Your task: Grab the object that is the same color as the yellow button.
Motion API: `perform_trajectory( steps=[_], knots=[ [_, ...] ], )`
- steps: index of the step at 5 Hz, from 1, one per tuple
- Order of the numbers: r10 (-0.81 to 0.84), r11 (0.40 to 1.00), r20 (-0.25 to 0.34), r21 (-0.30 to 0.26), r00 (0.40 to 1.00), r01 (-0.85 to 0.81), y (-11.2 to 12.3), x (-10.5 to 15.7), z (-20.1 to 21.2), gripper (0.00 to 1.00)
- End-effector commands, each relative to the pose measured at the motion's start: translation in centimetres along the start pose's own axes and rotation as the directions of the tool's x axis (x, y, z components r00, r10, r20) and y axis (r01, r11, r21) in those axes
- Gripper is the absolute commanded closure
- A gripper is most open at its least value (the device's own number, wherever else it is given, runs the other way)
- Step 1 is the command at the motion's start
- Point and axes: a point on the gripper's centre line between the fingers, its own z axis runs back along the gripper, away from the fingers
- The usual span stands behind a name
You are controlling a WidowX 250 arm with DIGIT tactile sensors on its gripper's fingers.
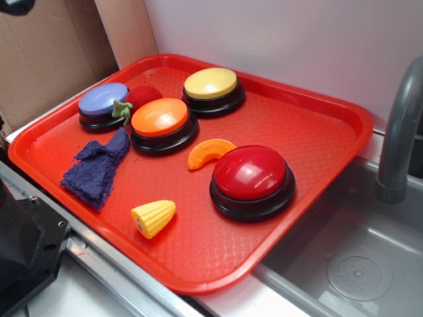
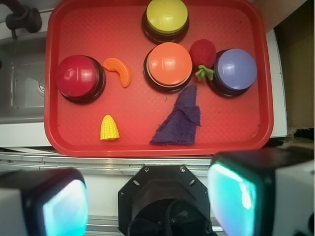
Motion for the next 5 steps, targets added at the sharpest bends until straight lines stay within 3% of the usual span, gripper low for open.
perform_trajectory(
  steps=[1, 4, 5],
  knots=[
    [0.0, 1.0, 0.0, 0.0, 1.0, 0.0, 0.0, 0.0, 0.0, 0.0],
    [-0.055, 0.998, 0.05, 0.031, 0.997, 0.053, -1.8, 3.0, -4.0, 0.0],
    [-0.058, 0.998, 0.028, 0.015, 0.998, 0.058, -2.6, 3.5, -6.7, 0.0]
  ],
)
